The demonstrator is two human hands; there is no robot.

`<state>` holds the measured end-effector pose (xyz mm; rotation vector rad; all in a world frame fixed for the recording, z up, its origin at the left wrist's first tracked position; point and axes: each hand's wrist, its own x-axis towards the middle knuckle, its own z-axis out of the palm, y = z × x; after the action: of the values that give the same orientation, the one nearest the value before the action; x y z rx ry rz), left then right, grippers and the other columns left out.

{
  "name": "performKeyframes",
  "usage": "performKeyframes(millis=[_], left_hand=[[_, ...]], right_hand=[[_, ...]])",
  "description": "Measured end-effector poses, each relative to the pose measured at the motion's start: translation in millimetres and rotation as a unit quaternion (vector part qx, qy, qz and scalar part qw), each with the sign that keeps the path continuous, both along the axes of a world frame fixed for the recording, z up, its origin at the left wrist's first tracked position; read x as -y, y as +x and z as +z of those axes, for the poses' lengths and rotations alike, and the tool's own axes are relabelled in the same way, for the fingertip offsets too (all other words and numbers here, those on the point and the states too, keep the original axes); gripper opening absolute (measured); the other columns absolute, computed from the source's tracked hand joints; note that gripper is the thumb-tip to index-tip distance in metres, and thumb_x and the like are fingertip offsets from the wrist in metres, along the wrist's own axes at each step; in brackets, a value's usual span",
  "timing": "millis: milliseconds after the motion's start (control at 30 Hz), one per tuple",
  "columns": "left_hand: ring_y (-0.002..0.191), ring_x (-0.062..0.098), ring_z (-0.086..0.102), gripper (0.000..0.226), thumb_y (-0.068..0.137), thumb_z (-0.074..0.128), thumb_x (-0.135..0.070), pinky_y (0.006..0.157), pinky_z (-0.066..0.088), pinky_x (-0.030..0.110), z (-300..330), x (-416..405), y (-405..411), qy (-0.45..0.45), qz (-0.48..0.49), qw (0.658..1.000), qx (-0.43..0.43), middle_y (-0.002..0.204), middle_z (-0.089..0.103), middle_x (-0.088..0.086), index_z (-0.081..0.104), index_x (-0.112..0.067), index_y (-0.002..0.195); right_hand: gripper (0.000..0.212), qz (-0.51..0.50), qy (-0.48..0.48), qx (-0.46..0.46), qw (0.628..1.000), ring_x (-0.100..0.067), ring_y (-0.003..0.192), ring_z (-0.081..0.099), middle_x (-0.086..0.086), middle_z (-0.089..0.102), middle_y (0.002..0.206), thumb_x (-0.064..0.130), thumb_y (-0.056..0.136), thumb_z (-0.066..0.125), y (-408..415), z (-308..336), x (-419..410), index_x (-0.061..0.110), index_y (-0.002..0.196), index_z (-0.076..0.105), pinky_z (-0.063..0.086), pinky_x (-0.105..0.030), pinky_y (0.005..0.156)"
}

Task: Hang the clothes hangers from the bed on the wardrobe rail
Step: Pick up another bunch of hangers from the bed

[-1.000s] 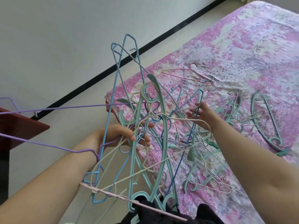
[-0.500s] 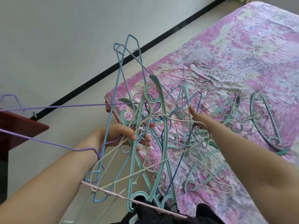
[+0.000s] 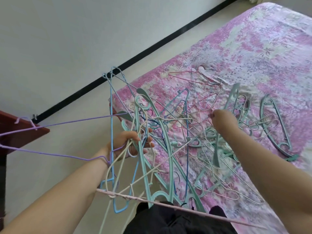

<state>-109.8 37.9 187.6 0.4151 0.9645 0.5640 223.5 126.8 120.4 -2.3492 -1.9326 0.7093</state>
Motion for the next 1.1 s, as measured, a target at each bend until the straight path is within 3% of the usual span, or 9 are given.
performKeyframes(millis=[167,367,467,600,700,867,933,1033,1100], left_hand=[[0.091,0.037,0.069,0.095,0.034,0.085,-0.001,0.058,0.059,0.039,-4.0,-0.4,5.2,-0.02,0.018,1.0,0.01,0.097,0.069,0.019,0.053,-0.001,0.124],[0.089,0.035,0.07,0.083,0.042,0.084,-0.003,0.059,0.059,0.038,-8.7,-2.5,11.1,-0.033,0.034,0.999,0.005,0.115,0.066,0.022,0.055,-0.003,0.12],[0.076,0.03,0.068,0.068,0.041,0.085,-0.007,0.062,0.057,0.035,-15.7,-3.3,13.3,-0.037,0.058,0.998,0.0,0.097,0.068,0.021,0.063,0.003,0.105],[0.082,0.028,0.061,0.063,0.047,0.084,-0.015,0.081,0.046,0.038,-24.9,0.7,12.9,-0.031,0.101,0.994,0.022,0.091,0.068,0.019,0.067,0.003,0.104],[0.084,0.023,0.066,0.06,0.047,0.084,-0.013,0.067,0.051,0.031,-29.2,4.5,9.7,-0.025,0.154,0.986,0.057,0.098,0.071,0.012,0.068,-0.006,0.104],[0.072,0.021,0.066,0.05,0.053,0.088,-0.016,0.053,0.054,0.028,-32.6,14.0,10.3,-0.03,0.14,0.988,0.057,0.083,0.067,0.008,0.065,-0.008,0.097],[0.063,0.021,0.063,0.05,0.057,0.088,-0.021,0.049,0.053,0.027,-35.4,14.1,10.7,-0.025,0.131,0.99,0.041,0.078,0.064,0.008,0.061,-0.008,0.096],[0.054,0.021,0.059,0.03,0.078,0.073,-0.031,0.045,0.049,0.026,-41.5,14.2,5.8,-0.022,0.137,0.99,0.016,0.072,0.061,0.008,0.058,-0.007,0.089],[0.05,0.02,0.057,0.031,0.083,0.065,-0.038,0.042,0.048,0.026,-47.1,19.9,-1.3,-0.018,0.143,0.989,-0.017,0.07,0.059,0.007,0.059,-0.007,0.082]], right_hand=[[0.049,0.081,0.223,0.074,0.969,-0.023,0.058,0.056,-0.004,0.057,0.072,0.044,0.102,0.026,-31.8,81.4,20.3,0.009,0.1,0.06,0.029,-0.02,0.047],[0.018,0.244,0.396,0.075,0.882,-0.027,0.066,0.068,-0.009,0.069,0.079,0.03,0.087,0.065,-86.5,94.2,58.0,0.013,0.089,0.068,0.054,-0.03,0.05],[0.012,0.375,0.351,-0.004,0.858,-0.022,0.064,0.064,-0.004,0.066,0.079,0.025,0.082,0.069,-117.8,73.3,91.1,0.015,0.086,0.065,0.05,-0.03,0.047],[0.025,0.468,0.304,-0.119,0.821,-0.028,0.055,0.055,-0.006,0.061,0.079,0.032,0.093,0.046,-136.7,44.4,125.7,0.012,0.083,0.058,0.037,-0.032,0.042],[0.033,0.473,0.258,-0.186,0.822,-0.031,0.056,0.056,-0.01,0.064,0.082,0.036,0.094,0.038,-137.5,38.7,134.0,0.01,0.081,0.055,0.046,-0.034,0.045],[0.035,0.514,0.148,-0.205,0.819,-0.035,0.076,0.057,-0.013,0.062,0.087,0.036,0.101,0.035,-138.2,40.4,141.0,0.008,0.091,0.053,0.045,-0.043,0.069],[0.036,0.492,0.095,-0.248,0.829,-0.034,0.085,0.057,-0.012,0.058,0.101,0.04,0.1,0.036,-140.0,42.3,149.0,0.009,0.105,0.052,0.046,-0.044,0.078],[0.066,0.366,-0.037,-0.321,0.873,-0.023,0.097,0.059,0.0,0.034,0.132,0.061,0.09,0.043,-142.0,45.4,166.9,0.024,0.142,0.028,0.045,-0.034,0.084],[0.061,0.316,-0.105,-0.343,0.878,-0.018,0.091,0.06,0.002,0.043,0.12,0.068,0.085,0.045,-144.2,54.6,177.1,0.027,0.129,0.039,0.043,-0.031,0.077]])
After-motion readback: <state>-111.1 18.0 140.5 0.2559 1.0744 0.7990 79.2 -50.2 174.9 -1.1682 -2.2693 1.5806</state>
